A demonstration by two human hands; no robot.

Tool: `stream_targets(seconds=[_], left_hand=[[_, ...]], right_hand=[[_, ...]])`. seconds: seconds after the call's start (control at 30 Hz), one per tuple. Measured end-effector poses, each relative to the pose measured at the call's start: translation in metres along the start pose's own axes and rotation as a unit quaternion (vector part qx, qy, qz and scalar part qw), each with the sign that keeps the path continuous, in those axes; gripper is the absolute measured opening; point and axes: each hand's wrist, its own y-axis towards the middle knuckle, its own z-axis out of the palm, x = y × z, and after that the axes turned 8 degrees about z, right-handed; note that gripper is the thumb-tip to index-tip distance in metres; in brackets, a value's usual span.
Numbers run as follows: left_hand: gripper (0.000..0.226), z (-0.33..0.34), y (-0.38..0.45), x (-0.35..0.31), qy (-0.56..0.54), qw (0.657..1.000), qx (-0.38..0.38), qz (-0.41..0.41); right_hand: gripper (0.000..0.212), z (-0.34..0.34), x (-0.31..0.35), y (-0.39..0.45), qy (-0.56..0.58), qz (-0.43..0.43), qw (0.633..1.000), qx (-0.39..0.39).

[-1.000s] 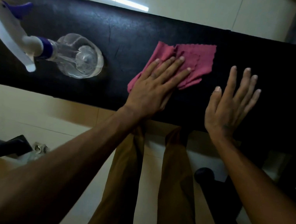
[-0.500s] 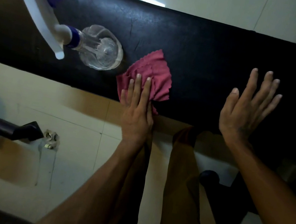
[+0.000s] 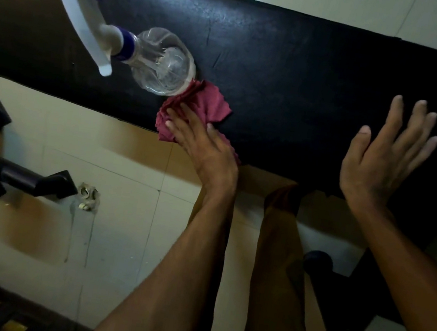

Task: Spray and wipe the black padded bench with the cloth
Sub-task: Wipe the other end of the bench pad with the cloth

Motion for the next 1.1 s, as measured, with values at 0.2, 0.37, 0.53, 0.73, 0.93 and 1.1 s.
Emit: stream_targets(seconds=[0.2,0.37,0.53,0.73,0.93,1.1], left_hand=[[0.072,-0.014,-0.036,0.022,0.104,0.966,0.142,0.189],[0.076,-0.007,-0.037,0.014,0.152,0.939,0.188,0.246],[0.076,0.004,-0.013,-0.009,0.173,0.880,0.252,0.364],[0.066,0.032,0.027,-0.065,0.211,0.804,0.315,0.458],[0.044,-0.006,0.032,-0.062,0.042,0.913,0.154,0.374],[0.041,-0.022,0.035,-0.037,0.083,0.961,0.175,0.200]], right_hand=[[0.059,0.004,0.006,-0.001,-0.007,0.020,1.000,-0.022],[0.060,0.003,0.008,-0.001,-0.004,0.027,1.000,-0.011],[0.060,0.003,0.010,-0.003,-0.005,0.032,0.999,-0.009],[0.062,-0.006,0.018,0.002,0.005,0.052,0.999,0.012],[0.058,-0.024,0.038,0.006,0.059,0.045,0.997,0.026],[0.050,-0.031,0.074,0.008,0.125,-0.031,0.991,0.048]])
